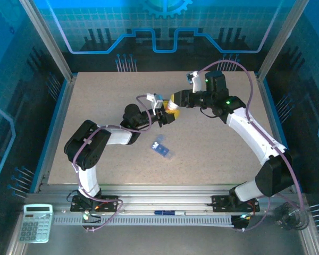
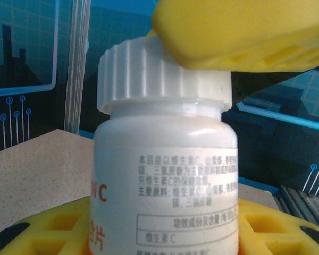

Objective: Sort the pills into containers

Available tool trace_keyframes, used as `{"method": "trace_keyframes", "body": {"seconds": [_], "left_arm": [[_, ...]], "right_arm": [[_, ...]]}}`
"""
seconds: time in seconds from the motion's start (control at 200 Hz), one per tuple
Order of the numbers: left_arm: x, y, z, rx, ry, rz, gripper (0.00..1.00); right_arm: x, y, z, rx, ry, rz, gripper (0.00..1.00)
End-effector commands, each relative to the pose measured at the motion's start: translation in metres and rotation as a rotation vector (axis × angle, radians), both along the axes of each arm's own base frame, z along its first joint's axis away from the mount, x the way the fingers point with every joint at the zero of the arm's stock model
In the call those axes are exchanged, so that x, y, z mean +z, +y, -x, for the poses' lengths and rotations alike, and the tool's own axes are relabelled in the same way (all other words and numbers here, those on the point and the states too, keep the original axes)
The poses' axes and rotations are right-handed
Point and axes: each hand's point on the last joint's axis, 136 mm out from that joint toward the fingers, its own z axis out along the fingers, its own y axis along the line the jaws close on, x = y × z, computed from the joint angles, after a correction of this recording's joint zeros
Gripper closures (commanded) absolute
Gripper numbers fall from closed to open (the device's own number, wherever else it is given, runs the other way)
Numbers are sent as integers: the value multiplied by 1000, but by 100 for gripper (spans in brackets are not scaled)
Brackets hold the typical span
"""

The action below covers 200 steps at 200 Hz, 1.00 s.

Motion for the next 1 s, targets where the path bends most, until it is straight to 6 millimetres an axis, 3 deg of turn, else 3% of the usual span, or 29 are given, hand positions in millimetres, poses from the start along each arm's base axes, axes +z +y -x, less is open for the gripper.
{"method": "trace_keyframes", "body": {"seconds": [0.0, 0.22, 0.585, 0.851, 0.996], "left_arm": [[25, 3, -7, 47, -80, -3, 100], [28, 7, -15, 167, -131, -64, 100], [27, 5, -13, 250, -205, -133, 100], [19, 7, -16, 254, -175, -136, 100], [16, 7, -16, 252, -160, -128, 100]], "right_arm": [[-21, 4, 5, -38, 74, 30, 59], [-46, 4, 6, -177, 133, 35, 61], [-58, 11, 12, -277, 200, 32, 54], [-23, 0, 4, -267, 169, -8, 44], [5, -15, 3, -256, 142, -56, 27]]}}
